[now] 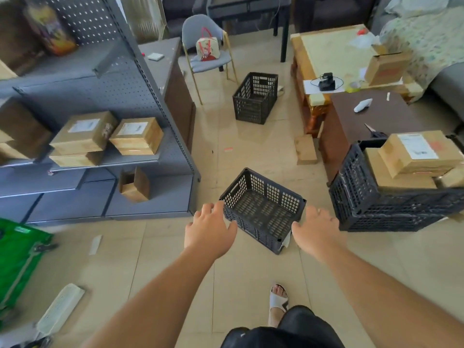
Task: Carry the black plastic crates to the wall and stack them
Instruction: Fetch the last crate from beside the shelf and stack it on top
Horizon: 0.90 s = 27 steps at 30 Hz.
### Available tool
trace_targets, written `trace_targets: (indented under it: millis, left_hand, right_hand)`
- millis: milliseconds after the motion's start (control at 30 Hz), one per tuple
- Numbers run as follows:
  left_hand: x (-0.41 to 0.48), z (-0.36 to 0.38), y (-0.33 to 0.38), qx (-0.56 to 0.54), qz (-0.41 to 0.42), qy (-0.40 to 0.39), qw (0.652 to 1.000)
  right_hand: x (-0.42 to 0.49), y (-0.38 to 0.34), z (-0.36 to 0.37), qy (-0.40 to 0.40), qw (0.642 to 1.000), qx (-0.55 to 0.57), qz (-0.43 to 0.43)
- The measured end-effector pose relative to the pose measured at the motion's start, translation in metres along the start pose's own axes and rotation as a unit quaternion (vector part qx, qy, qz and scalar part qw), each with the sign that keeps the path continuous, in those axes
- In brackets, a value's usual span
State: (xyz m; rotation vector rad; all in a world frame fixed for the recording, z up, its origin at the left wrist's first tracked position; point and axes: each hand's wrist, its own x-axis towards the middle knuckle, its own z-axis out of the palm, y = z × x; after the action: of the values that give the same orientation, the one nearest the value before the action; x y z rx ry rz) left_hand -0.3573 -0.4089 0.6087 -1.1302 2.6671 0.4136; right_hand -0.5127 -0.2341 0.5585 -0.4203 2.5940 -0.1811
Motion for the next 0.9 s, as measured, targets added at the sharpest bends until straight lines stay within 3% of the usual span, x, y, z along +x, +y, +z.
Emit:
trace_targets:
  millis: [267, 533, 900]
  left_hand:
    - [0.107, -0.019, 0.026, -0.007, -0.008, -0.043, 0.999]
    - [0.229, -0.026, 0.032, 0.008, 0.030, -0.090, 0.995]
    - [0.405, -0.004, 0.029, 0.057, 0.122, -0.221, 0.966]
  right_hand:
    - [0.102, -0.033, -0.033, -0.025, 0.999, 0.037, 0.013]
    - [0.176, -0.055, -0.037, -0.039, 0.994, 0.043, 0.097]
    - [0.247, -0.103, -0.019, -0.068, 0.964, 0.070, 0.246]
